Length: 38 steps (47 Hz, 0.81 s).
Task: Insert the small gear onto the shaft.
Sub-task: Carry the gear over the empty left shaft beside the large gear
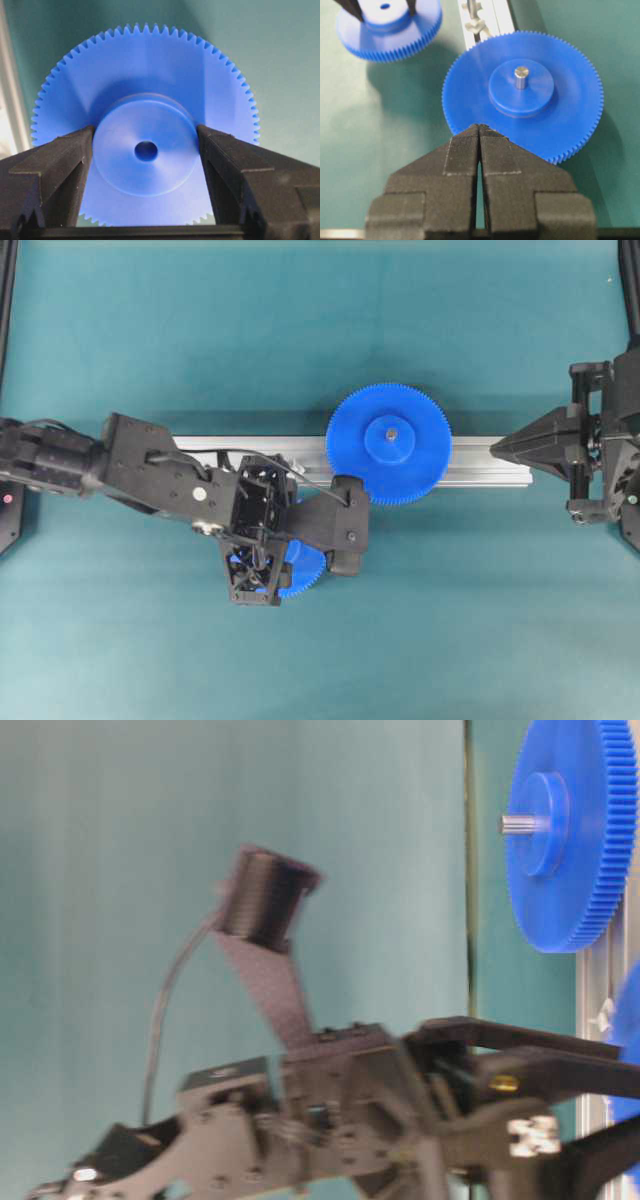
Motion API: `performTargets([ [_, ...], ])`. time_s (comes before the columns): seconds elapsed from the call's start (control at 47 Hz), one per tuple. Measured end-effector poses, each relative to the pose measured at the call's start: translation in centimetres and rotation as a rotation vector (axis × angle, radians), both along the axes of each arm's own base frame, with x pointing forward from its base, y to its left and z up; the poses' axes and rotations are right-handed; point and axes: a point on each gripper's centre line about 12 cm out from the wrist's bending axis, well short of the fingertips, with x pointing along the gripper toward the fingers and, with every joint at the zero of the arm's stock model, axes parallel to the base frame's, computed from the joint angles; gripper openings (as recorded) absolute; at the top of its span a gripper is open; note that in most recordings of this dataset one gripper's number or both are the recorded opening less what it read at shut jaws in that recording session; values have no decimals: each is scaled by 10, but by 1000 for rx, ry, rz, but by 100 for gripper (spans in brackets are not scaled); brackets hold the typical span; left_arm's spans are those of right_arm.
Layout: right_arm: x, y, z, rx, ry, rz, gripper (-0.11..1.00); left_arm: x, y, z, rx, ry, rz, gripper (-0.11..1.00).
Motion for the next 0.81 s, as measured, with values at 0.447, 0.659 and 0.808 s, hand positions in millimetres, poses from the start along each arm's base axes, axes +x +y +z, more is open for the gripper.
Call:
performTargets([
  [0.447,0,0,-1,2,1,-1,2,2,3,19,16,20,-26,69],
  [0.659,0,0,0,1,0,-1,2,6,19,29,25,30,-12,69],
  [0.808,0,0,0,1,0,-1,2,8,29,39,33,23,-13,69],
])
